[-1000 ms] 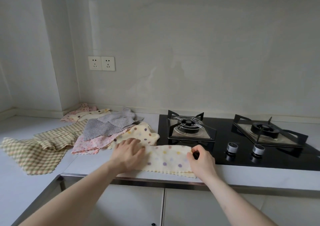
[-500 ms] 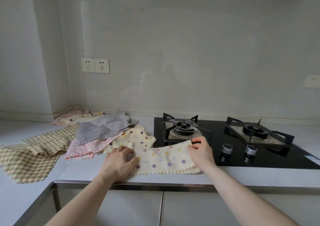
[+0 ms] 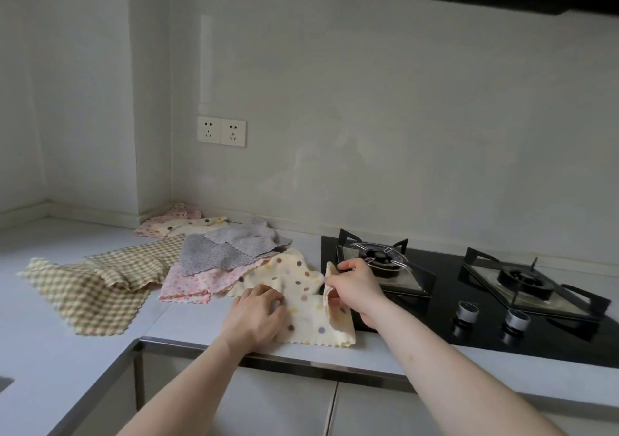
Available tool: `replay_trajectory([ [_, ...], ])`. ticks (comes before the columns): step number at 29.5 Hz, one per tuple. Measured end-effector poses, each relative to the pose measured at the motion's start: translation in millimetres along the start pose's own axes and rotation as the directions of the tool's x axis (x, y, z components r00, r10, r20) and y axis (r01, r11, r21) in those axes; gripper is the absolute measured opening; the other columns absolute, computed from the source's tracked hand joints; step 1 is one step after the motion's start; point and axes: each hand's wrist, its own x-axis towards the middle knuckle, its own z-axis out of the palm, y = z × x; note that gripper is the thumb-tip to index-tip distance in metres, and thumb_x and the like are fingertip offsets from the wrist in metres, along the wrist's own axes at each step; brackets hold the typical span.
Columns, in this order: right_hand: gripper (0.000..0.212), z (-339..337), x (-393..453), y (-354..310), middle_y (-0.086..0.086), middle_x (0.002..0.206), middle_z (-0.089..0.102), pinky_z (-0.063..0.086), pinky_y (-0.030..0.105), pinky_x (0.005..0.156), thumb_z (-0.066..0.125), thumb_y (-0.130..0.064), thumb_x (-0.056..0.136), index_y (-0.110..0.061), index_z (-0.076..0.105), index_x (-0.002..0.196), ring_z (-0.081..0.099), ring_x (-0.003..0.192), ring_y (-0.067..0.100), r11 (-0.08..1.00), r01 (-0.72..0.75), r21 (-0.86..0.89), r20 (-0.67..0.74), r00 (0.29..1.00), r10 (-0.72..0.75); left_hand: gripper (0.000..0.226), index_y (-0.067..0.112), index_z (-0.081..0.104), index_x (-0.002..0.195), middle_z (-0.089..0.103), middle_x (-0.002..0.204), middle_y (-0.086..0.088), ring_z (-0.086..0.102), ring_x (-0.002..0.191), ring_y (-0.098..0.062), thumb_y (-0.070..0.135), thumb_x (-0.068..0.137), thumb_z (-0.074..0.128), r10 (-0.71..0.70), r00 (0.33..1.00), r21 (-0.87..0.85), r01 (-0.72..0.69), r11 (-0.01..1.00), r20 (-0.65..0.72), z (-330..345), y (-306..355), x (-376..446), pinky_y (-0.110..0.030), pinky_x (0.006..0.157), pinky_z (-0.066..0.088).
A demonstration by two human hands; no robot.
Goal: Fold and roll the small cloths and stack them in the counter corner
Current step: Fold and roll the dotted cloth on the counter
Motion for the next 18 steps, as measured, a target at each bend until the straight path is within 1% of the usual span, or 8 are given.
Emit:
replay_trajectory([
  [3, 0.038, 21.0, -0.5, 0.5, 0.005, 0.111, 0.061, 0.064, 0.035, 0.067, 0.068, -0.006, 0.087, -0.017, 0.051, 0.119, 0.074, 0.078, 0.021, 0.999, -0.002, -0.033, 0.038, 0.999, 0.004, 0.043, 0.034, 0.061, 0.132, 0.051, 0.144, 0.008, 0.047, 0.131, -0.021, 0.047, 0.098, 0.037, -0.003, 1.0, -0.023, 0.003, 1.0, -0.019, 0.2, -1.3, 0.1, -0.038, 0.111, 0.033],
  [6, 0.033, 37.3, -0.7, 0.9, 0.007, 0.113, 0.06, 0.062, 0.031, 0.058, 0.068, -0.003, 0.087, -0.016, 0.054, 0.113, 0.074, 0.077, 0.023, 0.999, -0.014, -0.048, 0.062, 0.998, 0.017, 0.043, 0.033, 0.061, 0.133, 0.052, 0.143, 0.007, 0.047, 0.132, -0.02, 0.045, 0.099, 0.037, -0.005, 1.0, -0.033, 0.005, 0.999, -0.025, 0.4, -2.5, 0.5, -0.038, 0.112, 0.033],
  [8, 0.032, 45.8, 0.4, 1.9, 0.01, 0.115, 0.062, 0.06, 0.029, 0.056, 0.068, -0.004, 0.086, -0.017, 0.056, 0.112, 0.074, 0.073, 0.022, 0.997, -0.007, -0.076, 0.085, 0.996, 0.013, 0.041, 0.033, 0.061, 0.132, 0.052, 0.143, 0.007, 0.047, 0.131, -0.02, 0.044, 0.1, 0.038, -0.007, 1.0, -0.034, 0.006, 0.999, -0.029, 0.3, -3.2, 1.4, -0.038, 0.111, 0.034],
  [11, 0.033, 50.6, 1.5, 2.1, 0.012, 0.1, 0.071, 0.058, 0.028, 0.056, 0.068, -0.006, 0.086, -0.016, 0.055, 0.115, 0.074, 0.065, 0.022, 0.997, -0.015, -0.069, 0.12, 0.993, 0.023, 0.046, 0.033, 0.061, 0.132, 0.052, 0.143, 0.007, 0.047, 0.131, -0.02, 0.045, 0.096, 0.034, -0.011, 1.0, -0.05, 0.01, 0.999, -0.02, -1.0, -2.5, 1.1, -0.037, 0.11, 0.034],
  [13, 0.031, 45.5, 0.5, 3.1, 0.01, 0.093, 0.074, 0.058, 0.028, 0.055, 0.066, -0.008, 0.086, -0.017, 0.056, 0.114, 0.075, 0.066, 0.021, 0.997, 0.005, -0.073, 0.118, 0.993, 0.003, 0.051, 0.033, 0.061, 0.131, 0.052, 0.142, 0.007, 0.047, 0.131, -0.019, 0.045, 0.091, 0.031, -0.011, 1.0, -0.067, 0.01, 0.998, -0.021, -1.8, -1.9, 0.1, -0.037, 0.11, 0.034],
  [15, 0.023, 34.5, 1.6, 11.0, 0.002, 0.092, 0.074, 0.063, 0.034, 0.062, 0.065, -0.011, 0.088, -0.022, 0.061, 0.107, 0.075, 0.071, 0.017, 0.987, 0.095, -0.131, 0.05, 0.995, -0.089, 0.045, 0.032, 0.062, 0.13, 0.053, 0.142, 0.008, 0.047, 0.13, -0.019, 0.042, 0.096, 0.034, -0.008, 0.999, -0.071, 0.006, 0.997, -0.035, -1.5, -2.9, 0.7, -0.037, 0.11, 0.035],
  [17, 0.019, 19.5, 3.8, 25.7, -0.01, 0.092, 0.071, 0.063, 0.039, 0.077, 0.067, -0.017, 0.089, -0.029, 0.063, 0.103, 0.071, 0.078, 0.01, 0.934, 0.201, -0.295, -0.056, 0.972, -0.227, 0.039, 0.032, 0.063, 0.129, 0.054, 0.14, 0.008, 0.048, 0.129, -0.019, 0.04, 0.1, 0.037, -0.013, 0.999, -0.087, 0.008, 0.996, -0.053, -1.7, -3.2, 1.6, -0.038, 0.111, 0.035],
  [18, 0.019, 11.9, 4.5, 35.3, -0.013, 0.094, 0.069, 0.061, 0.039, 0.08, 0.068, -0.021, 0.089, -0.032, 0.062, 0.103, 0.068, 0.08, 0.007, 0.9, 0.223, -0.375, -0.086, 0.958, -0.273, 0.039, 0.032, 0.064, 0.128, 0.055, 0.139, 0.007, 0.049, 0.128, -0.019, 0.04, 0.1, 0.038, -0.019, 0.998, -0.097, 0.013, 0.995, -0.059, -2.2, -2.8, 1.9, -0.038, 0.11, 0.036],
])
